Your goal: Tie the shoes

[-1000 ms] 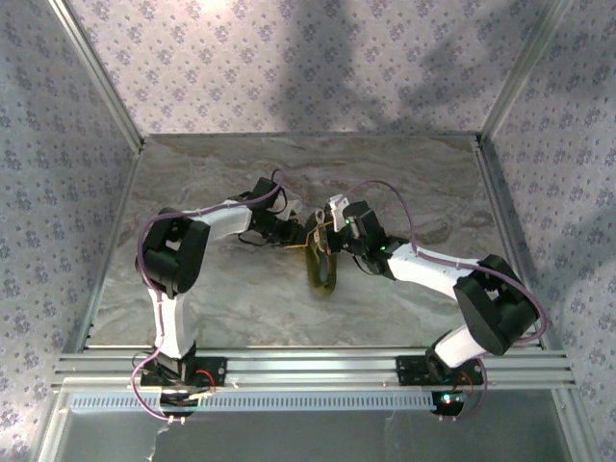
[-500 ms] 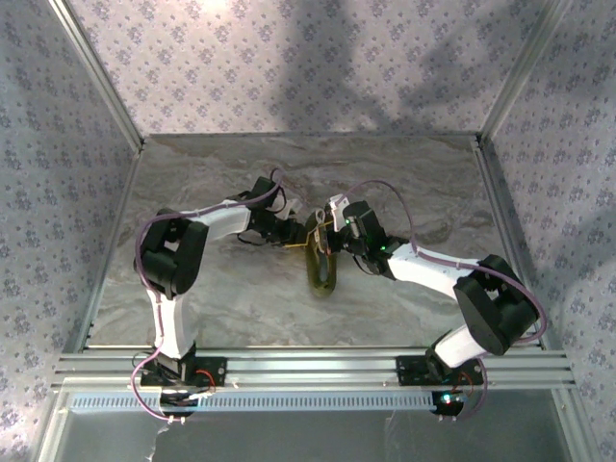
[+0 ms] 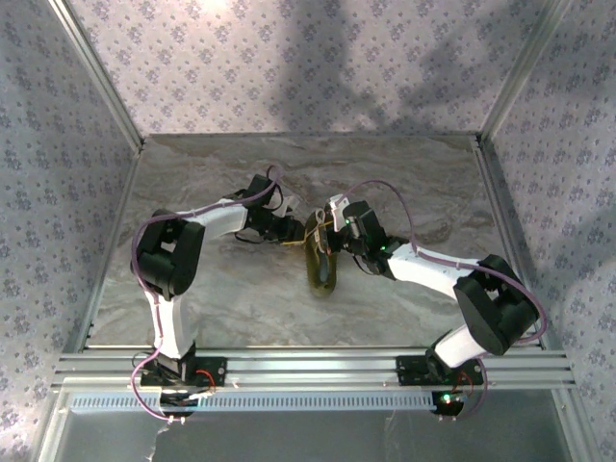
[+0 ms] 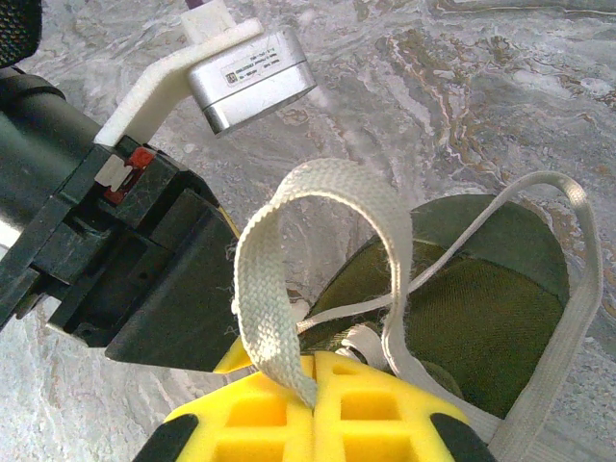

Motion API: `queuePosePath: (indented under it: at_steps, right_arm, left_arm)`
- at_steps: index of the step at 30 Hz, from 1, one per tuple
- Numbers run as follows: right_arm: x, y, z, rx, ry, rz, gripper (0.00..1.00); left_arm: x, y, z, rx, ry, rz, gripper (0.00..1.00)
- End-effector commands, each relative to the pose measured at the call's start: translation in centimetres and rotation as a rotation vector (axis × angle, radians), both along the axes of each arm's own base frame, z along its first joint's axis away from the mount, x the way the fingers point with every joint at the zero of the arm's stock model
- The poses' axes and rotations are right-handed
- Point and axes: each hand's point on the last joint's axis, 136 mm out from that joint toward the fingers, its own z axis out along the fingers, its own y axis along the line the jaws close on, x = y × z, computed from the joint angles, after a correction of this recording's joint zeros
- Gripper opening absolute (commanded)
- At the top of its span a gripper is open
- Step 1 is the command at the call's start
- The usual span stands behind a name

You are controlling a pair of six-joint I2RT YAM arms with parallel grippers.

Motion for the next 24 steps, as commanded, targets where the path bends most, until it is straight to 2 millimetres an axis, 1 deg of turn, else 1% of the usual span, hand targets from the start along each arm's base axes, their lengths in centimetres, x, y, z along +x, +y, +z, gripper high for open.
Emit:
queuePosePath:
  at_steps: [1,2,6,8,10,14,18,24]
  right_arm:
    - [0.06,-0.05,0.33,-0.008,-0.012,-0.008,0.00]
    - [0.07,-0.08,0.27,-0.009,-0.011,-0.009,0.00]
    - [0.09,-0.04,0.38,-0.009,-0.012,-0.008,0.00]
    - [0.02,-0.04,0.34,-0.011,-0.011,-0.005,0.00]
    - [0.04,-0.02,0.42,-0.008,-0.013,-0.005,0.00]
    - [0.03,-0.01,0.44,-0.009,-0.013,-0.005,0.00]
    - [0.03,0.01,0.49,-0.008,-0.014,-0.004,0.00]
    - [0.13,-0.10,0.53,-0.009,-0.017,-0.008,0.00]
  left_arm:
    - [-0.17,-0.32,0.36,-0.025,0.003,-0.011,0.25]
    - [-0.18,-0.32,0.26,-0.024,0.005,-0.012,0.24]
    - [-0.20,-0.36,0.13,-0.026,0.009,-0.013,0.23]
    - [-0.18,-0.36,0.08,-0.025,0.011,-0.012,0.24]
    - [-0.23,-0.36,0.00,-0.025,0.014,-0.012,0.28]
    - [-0.22,-0.44,-0.07,-0.025,0.017,-0.013,0.28]
    - [-0.13,-0.51,-0.04,-0.025,0.018,-0.014,0.20]
    - [-0.22,-0.64,-0.18,-0.024,0.022,-0.019,0.19]
